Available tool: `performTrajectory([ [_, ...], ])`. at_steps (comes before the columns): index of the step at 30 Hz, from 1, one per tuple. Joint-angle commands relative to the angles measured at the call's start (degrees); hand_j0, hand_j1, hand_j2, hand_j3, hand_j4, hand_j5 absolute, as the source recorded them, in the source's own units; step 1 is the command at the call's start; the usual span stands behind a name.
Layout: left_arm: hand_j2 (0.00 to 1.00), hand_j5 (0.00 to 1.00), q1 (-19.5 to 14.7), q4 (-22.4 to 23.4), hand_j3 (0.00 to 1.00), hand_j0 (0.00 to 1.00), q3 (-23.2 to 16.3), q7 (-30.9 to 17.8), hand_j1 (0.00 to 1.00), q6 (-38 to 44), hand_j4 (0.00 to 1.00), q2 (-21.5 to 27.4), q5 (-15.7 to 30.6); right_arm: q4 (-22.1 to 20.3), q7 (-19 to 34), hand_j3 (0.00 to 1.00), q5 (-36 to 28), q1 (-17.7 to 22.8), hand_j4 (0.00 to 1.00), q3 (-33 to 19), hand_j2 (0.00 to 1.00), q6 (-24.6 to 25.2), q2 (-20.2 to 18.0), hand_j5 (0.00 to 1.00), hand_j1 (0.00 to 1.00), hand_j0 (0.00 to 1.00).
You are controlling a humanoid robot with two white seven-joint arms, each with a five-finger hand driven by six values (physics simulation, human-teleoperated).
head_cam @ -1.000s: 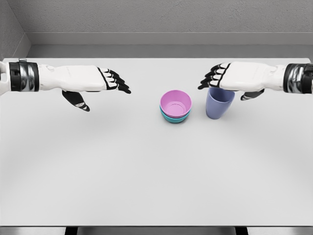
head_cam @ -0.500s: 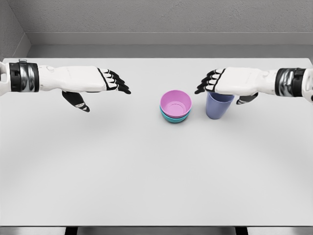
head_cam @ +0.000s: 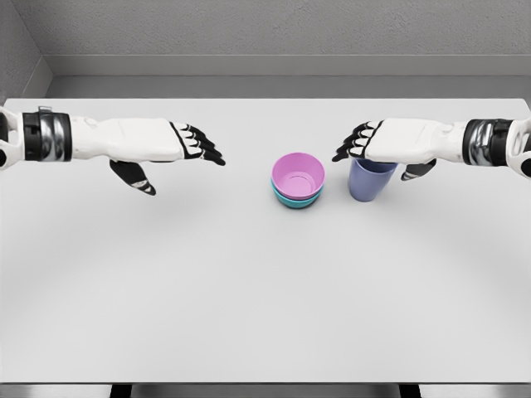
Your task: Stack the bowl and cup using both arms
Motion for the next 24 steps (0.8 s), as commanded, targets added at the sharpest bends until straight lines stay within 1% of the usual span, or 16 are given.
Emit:
performTrajectory([
  [1, 1.00, 1.00, 0.0, 0.0, 1.00, 1.00, 0.0, 0.0, 1.00, 0.2, 1.00, -0.1, 0.3, 0.3, 0.0, 1.00, -0.2, 0.0, 1.00, 0.2, 1.00, 0.1, 0.2, 1.00, 1.00, 1.00],
  [16, 1.00, 1.00, 0.2, 0.0, 1.00, 1.00, 0.0, 0.0, 1.00, 0.2, 1.00, -0.5, 0.3, 1.1, 0.0, 1.00, -0.2, 0.0, 1.00, 0.2, 1.00, 0.1, 0.6, 1.00, 1.00, 1.00],
  [20, 1.00, 1.00, 0.3, 0.0, 1.00, 1.00, 0.0, 0.0, 1.00, 0.2, 1.00, -0.5, 0.3, 2.5, 0.0, 1.00, 0.3, 0.0, 1.00, 0.2, 1.00, 0.1, 0.8, 1.00, 1.00, 1.00],
  [24, 1.00, 1.00, 0.3, -0.1, 1.00, 1.00, 0.0, 0.0, 1.00, 0.2, 1.00, -0.5, 0.2, 2.6, 0.0, 1.00, 0.6, 0.1, 1.00, 0.2, 1.00, 0.1, 0.8, 1.00, 1.00, 1.00],
])
